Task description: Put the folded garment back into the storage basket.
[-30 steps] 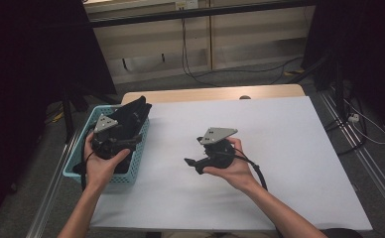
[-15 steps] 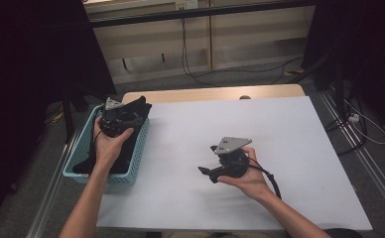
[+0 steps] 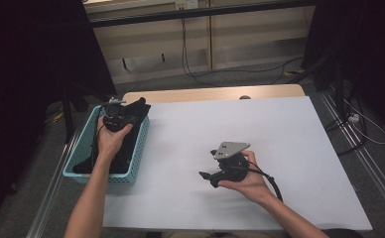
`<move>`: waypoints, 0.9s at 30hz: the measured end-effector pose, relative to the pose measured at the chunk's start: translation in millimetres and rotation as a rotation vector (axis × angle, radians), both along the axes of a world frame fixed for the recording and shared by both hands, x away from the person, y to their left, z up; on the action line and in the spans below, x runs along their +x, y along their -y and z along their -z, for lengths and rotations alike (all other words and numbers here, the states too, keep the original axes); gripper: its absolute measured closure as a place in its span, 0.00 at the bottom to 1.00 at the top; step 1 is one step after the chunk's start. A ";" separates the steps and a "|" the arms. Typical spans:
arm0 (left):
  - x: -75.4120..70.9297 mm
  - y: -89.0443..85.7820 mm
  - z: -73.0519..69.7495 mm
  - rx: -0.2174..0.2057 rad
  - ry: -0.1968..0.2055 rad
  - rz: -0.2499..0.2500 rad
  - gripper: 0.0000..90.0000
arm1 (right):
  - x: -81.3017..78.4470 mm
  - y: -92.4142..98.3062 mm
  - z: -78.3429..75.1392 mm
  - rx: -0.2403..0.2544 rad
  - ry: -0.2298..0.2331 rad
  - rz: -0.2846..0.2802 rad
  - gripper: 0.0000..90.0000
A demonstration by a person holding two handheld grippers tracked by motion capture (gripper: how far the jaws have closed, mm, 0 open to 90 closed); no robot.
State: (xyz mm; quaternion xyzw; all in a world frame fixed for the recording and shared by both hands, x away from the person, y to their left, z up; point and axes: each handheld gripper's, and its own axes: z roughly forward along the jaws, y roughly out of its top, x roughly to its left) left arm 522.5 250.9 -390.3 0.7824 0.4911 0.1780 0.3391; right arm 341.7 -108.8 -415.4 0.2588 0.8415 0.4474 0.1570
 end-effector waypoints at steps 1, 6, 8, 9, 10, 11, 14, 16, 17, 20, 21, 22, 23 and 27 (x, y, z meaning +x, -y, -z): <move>0.0 0.0 2.3 0.000 0.001 -0.005 0.82 | -0.2 -0.3 -0.1 0.001 0.002 -0.001 0.23; 2.2 2.3 12.9 0.010 -0.039 -0.004 0.82 | -0.4 -0.2 -0.3 0.001 0.002 0.000 0.23; 2.9 3.4 15.3 0.021 -0.065 -0.006 0.83 | -0.3 0.0 -0.1 0.001 0.001 0.000 0.23; 2.9 4.1 17.1 0.036 -0.064 -0.006 0.83 | -0.2 0.0 0.0 0.001 0.001 0.000 0.23; 2.9 5.0 18.7 0.049 -0.057 -0.001 0.83 | -0.2 -0.2 0.1 0.002 0.000 0.002 0.23; 3.1 5.4 19.9 0.047 -0.065 0.004 0.83 | -0.3 -0.3 0.1 0.002 0.000 0.001 0.23; 3.5 5.9 23.1 0.054 -0.081 0.015 0.83 | -0.6 -0.3 0.3 0.002 -0.001 0.000 0.23; 3.8 4.1 24.2 0.040 -0.089 0.016 0.84 | -0.7 0.0 0.4 0.002 -0.002 -0.001 0.23; 3.7 4.1 25.3 0.034 -0.089 0.015 0.84 | -0.9 0.2 0.3 0.004 -0.001 -0.001 0.23; 2.9 4.3 26.7 0.041 -0.081 0.018 0.84 | -0.5 1.5 0.0 0.010 0.000 0.003 0.23; 2.8 4.0 27.2 0.046 -0.076 0.023 0.83 | -0.2 2.0 0.1 0.011 0.000 0.004 0.23; 2.6 4.0 27.4 0.047 -0.073 0.023 0.83 | 0.0 2.5 0.2 0.011 0.000 0.005 0.22; 2.3 4.1 27.2 0.047 -0.071 0.019 0.82 | -0.1 2.8 0.3 0.014 -0.002 0.010 0.22; 2.0 3.1 24.3 0.046 -0.059 0.001 0.79 | -0.8 4.0 0.8 0.015 -0.004 0.008 0.22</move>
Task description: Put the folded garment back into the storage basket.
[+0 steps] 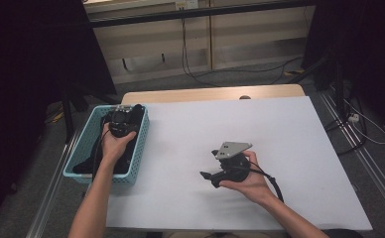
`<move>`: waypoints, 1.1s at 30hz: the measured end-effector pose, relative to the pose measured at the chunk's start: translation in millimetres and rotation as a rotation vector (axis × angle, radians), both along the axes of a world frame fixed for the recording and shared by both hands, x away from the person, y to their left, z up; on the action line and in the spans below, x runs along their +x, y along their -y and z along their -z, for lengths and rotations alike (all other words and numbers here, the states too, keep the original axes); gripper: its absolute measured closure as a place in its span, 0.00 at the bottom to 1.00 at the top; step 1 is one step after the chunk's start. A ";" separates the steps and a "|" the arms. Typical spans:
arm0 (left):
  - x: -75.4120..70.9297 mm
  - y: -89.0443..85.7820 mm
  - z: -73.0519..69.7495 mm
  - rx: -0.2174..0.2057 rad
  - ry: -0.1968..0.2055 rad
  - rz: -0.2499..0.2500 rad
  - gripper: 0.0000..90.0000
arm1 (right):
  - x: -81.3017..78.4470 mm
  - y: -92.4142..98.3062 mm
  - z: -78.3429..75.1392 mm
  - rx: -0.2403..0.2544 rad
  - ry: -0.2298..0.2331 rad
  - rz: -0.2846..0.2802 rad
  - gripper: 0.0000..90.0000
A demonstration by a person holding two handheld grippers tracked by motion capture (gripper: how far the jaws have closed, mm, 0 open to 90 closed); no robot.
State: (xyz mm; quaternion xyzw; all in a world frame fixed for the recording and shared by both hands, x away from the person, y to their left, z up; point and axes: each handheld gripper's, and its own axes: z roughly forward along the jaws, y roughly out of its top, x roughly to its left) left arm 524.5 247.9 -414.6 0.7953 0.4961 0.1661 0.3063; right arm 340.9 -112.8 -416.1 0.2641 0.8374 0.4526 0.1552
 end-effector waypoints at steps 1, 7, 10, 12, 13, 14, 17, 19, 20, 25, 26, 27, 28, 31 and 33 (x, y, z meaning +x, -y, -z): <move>0.1 -0.8 -0.6 -0.003 0.005 -0.014 0.76 | 0.0 0.3 0.0 0.001 0.001 -0.001 0.22; -2.7 -10.7 -8.6 -0.058 0.042 -0.075 0.48 | -0.2 3.2 -0.6 0.014 0.000 -0.005 0.21; -6.6 -12.2 -14.7 -0.070 0.084 -0.061 0.43 | 0.5 5.3 -0.8 0.022 -0.004 0.003 0.20; -9.4 -11.7 -18.1 -0.070 0.111 -0.050 0.40 | 1.8 6.7 -0.9 0.029 -0.006 0.009 0.19; -11.1 -11.6 -19.9 -0.080 0.116 -0.045 0.38 | 2.3 7.2 -1.0 0.034 -0.008 0.014 0.19; -13.1 -11.5 -21.7 -0.085 0.128 -0.042 0.39 | 2.8 7.8 -1.1 0.036 -0.009 0.017 0.19; -18.3 -12.2 -25.4 -0.093 0.162 -0.041 0.36 | 3.4 8.9 -1.2 0.045 -0.017 0.018 0.17; -20.6 -12.4 -27.5 -0.094 0.175 -0.043 0.28 | 3.4 9.3 -1.2 0.044 -0.019 0.023 0.17; -21.8 -12.2 -28.6 -0.088 0.182 -0.041 0.26 | 3.5 9.6 -1.3 0.046 -0.020 0.024 0.16; -29.2 -8.7 -34.2 -0.106 0.189 -0.015 0.21 | 3.5 11.5 -2.3 0.054 -0.013 0.038 0.15; -31.8 -7.3 -36.1 -0.132 0.191 -0.005 0.21 | 3.9 12.1 -2.6 0.056 -0.011 0.041 0.15; -35.6 -4.2 -38.9 -0.129 0.207 0.001 0.21 | 4.2 12.7 -2.9 0.061 -0.013 0.047 0.13; -37.9 -2.3 -40.5 -0.121 0.220 0.005 0.21 | 4.0 13.4 -3.6 0.066 -0.016 0.050 0.11; -45.0 1.8 -45.8 -0.134 0.234 0.033 0.17 | 3.2 13.8 -5.1 0.063 -0.013 0.068 0.11; -47.0 -0.6 -47.0 -0.209 0.199 0.051 0.10 | 3.0 14.9 -5.9 0.073 -0.008 0.080 0.10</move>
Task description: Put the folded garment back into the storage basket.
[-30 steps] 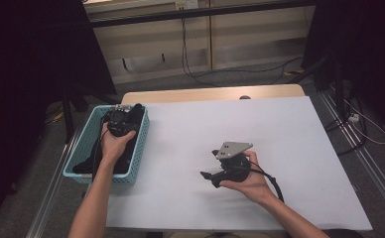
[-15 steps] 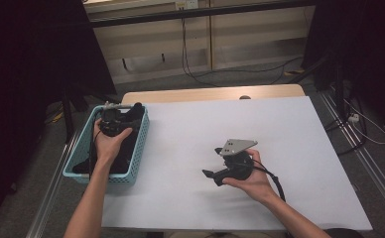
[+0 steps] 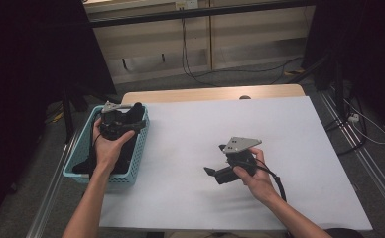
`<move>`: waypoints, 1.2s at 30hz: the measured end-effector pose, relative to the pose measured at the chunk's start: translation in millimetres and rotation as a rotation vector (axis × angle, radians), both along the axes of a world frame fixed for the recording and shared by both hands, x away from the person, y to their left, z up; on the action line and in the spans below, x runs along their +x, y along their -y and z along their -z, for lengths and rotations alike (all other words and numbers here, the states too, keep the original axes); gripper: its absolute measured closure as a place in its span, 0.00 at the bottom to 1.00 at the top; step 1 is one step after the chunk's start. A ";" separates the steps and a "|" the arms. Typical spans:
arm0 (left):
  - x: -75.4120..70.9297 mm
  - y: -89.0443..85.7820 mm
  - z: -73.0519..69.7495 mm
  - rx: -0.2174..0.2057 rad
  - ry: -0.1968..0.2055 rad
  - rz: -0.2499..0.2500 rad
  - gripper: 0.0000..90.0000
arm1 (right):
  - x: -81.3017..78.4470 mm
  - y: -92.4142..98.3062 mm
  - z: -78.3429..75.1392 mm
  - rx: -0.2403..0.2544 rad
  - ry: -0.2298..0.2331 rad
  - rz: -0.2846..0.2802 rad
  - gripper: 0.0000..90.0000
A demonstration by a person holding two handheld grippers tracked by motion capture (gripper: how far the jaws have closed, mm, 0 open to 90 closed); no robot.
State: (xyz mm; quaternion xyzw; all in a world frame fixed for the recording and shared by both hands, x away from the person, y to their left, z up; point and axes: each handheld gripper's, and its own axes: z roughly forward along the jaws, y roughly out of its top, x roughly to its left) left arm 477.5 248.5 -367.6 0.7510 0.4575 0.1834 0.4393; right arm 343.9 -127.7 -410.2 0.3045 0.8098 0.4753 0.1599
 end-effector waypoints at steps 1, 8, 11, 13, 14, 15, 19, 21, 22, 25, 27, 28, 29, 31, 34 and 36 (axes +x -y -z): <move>-2.0 -0.8 -0.2 0.001 0.000 0.013 0.09 | -0.1 0.5 -0.2 0.001 -0.002 0.009 0.10; -27.7 -2.1 -3.3 0.020 0.062 0.061 0.07 | -5.8 4.8 -1.4 0.000 0.022 0.085 0.07; -39.9 -1.8 -2.9 -0.025 0.075 0.110 0.07 | -6.9 7.8 -1.7 0.004 0.024 0.101 0.08; -48.5 1.1 -2.9 0.020 0.104 0.110 0.07 | -7.7 10.2 -1.5 0.002 0.024 0.111 0.09; -52.8 2.6 -2.9 0.034 0.113 0.106 0.07 | -8.2 11.0 -1.4 0.001 0.025 0.116 0.09; -56.9 4.0 -2.8 0.045 0.119 0.106 0.07 | -8.9 11.9 -1.2 0.001 0.030 0.116 0.09; -77.0 8.7 -1.2 0.079 0.167 0.097 0.09 | -13.6 17.4 -0.3 -0.006 0.050 0.135 0.09; -85.2 8.9 -0.6 0.079 0.166 0.104 0.10 | -15.4 21.3 0.3 -0.007 0.044 0.142 0.10; -89.1 9.2 -0.1 0.074 0.165 0.108 0.09 | -16.3 23.2 0.6 -0.004 0.044 0.147 0.10; -100.9 9.0 1.0 0.056 0.170 0.123 0.09 | -18.8 28.9 0.9 -0.006 0.046 0.160 0.10; -107.7 10.6 2.4 0.067 0.166 0.138 0.09 | -21.0 32.0 0.9 -0.007 0.055 0.169 0.10; -111.3 10.9 3.4 0.058 0.168 0.142 0.09 | -23.3 35.0 1.1 -0.009 0.055 0.171 0.10; -114.9 11.6 4.3 0.056 0.171 0.147 0.09 | -23.3 35.0 1.1 -0.009 0.055 0.171 0.10; -122.2 12.0 5.9 0.051 0.163 0.164 0.10 | -26.7 38.4 2.1 0.000 0.056 0.177 0.10; -134.3 12.3 7.4 0.055 0.173 0.154 0.10 | -31.5 42.5 3.2 0.006 0.061 0.183 0.10; -139.8 11.0 9.8 0.019 0.167 0.141 0.10 | -34.4 45.4 3.7 0.015 0.063 0.188 0.09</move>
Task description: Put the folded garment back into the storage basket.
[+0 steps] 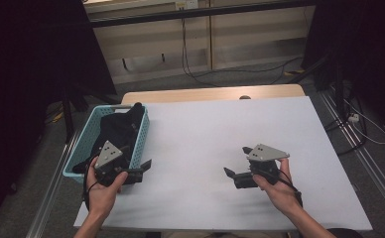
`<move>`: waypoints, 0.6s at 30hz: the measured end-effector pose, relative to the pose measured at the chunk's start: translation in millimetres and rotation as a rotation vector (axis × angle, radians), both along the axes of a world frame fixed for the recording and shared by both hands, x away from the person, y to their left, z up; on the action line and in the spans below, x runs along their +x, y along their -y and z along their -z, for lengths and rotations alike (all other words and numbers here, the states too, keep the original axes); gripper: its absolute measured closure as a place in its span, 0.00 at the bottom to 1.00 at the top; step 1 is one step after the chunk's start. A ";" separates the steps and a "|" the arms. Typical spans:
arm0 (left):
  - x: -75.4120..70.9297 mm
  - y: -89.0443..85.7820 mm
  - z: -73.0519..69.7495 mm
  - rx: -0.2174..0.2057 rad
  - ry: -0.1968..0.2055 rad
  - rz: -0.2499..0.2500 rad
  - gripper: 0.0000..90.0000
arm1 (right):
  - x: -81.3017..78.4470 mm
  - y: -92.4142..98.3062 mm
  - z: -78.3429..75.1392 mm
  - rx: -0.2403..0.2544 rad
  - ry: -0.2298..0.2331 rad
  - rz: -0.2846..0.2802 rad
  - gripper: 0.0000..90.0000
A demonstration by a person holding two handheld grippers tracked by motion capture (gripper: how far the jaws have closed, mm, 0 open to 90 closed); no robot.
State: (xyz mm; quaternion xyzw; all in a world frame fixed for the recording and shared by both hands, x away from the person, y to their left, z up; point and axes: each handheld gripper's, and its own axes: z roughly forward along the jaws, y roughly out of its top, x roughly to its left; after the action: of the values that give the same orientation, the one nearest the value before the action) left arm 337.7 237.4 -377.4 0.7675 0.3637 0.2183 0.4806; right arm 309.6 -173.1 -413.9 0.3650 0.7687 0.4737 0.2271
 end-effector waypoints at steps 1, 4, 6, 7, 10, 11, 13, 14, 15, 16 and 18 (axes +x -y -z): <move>-1.9 0.1 1.5 -0.008 -0.008 -0.003 0.10 | -1.0 1.5 0.4 0.004 0.003 0.006 0.10; -7.0 3.4 6.1 0.004 0.007 0.001 0.09 | -4.7 5.7 2.0 0.003 -0.003 0.022 0.09; -11.2 6.1 8.0 0.005 0.000 0.021 0.08 | -8.9 9.2 3.3 0.006 0.001 0.025 0.09; -13.8 7.4 8.9 -0.001 -0.001 0.026 0.08 | -11.0 11.1 4.0 0.004 0.006 0.029 0.09; -21.7 10.3 11.5 -0.003 0.008 0.032 0.08 | -17.4 17.5 6.0 0.002 0.012 0.045 0.09; -23.3 11.0 11.9 -0.008 0.007 0.029 0.08 | -19.7 20.7 7.0 0.000 0.012 0.060 0.09; -26.6 12.1 11.9 -0.003 -0.002 0.024 0.08 | -22.5 26.0 9.1 0.004 0.011 0.079 0.09; -29.2 12.7 11.8 -0.003 -0.001 0.033 0.07 | -24.8 29.0 10.7 0.002 0.015 0.092 0.09; -31.7 13.6 12.5 -0.001 0.008 0.039 0.07 | -27.0 32.2 12.4 -0.004 0.021 0.103 0.09; -33.6 14.5 13.5 0.001 0.012 0.042 0.07 | -28.9 35.6 13.7 0.000 0.017 0.112 0.09; -35.9 14.4 15.6 -0.001 0.017 0.034 0.07 | -32.5 41.8 15.0 0.002 0.016 0.131 0.09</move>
State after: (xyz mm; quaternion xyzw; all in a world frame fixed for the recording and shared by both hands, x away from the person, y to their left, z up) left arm 301.8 223.0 -393.0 0.7714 0.3467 0.2164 0.4878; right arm 277.0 -214.9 -428.9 0.4112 0.7407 0.4615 0.2632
